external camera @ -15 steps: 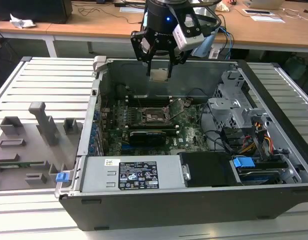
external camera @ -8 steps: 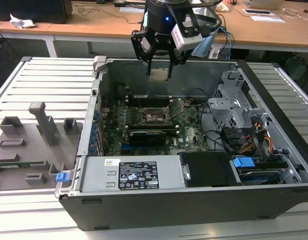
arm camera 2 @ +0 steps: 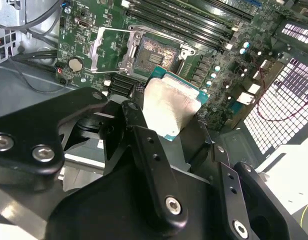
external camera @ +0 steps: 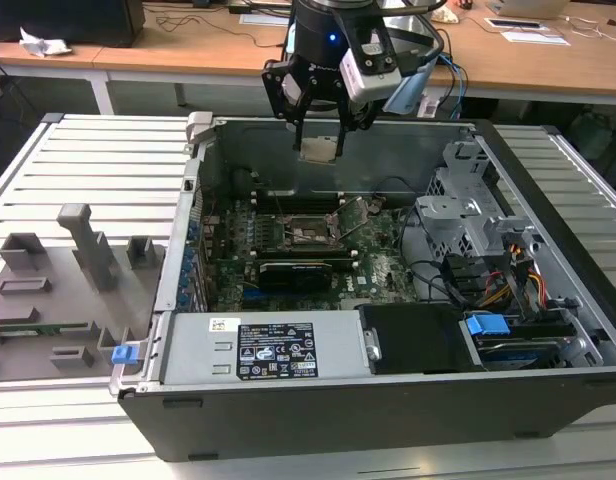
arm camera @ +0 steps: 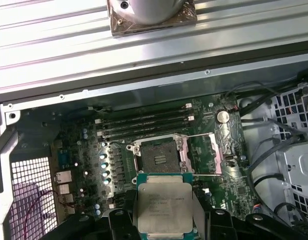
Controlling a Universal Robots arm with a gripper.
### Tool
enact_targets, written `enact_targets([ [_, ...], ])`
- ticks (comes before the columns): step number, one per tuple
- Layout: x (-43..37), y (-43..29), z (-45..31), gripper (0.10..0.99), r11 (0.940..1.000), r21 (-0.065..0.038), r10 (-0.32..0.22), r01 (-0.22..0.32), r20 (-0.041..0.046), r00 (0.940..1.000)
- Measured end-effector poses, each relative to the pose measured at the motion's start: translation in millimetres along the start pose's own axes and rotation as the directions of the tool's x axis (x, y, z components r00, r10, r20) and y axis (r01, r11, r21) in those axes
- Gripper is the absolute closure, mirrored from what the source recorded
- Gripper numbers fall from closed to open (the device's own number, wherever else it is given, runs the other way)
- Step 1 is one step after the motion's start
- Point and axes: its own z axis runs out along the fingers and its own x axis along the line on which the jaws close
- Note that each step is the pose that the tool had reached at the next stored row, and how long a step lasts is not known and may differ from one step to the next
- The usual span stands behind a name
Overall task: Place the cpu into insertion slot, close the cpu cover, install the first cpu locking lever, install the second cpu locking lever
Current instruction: 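Place the cpu into insertion slot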
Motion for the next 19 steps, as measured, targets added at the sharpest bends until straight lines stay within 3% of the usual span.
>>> enact_targets([
  [19, 0.0, 0.0, 0.1, 0.553, 0.9973, -0.002, 0.074, -0.074, 0.0066, 0.9972],
])
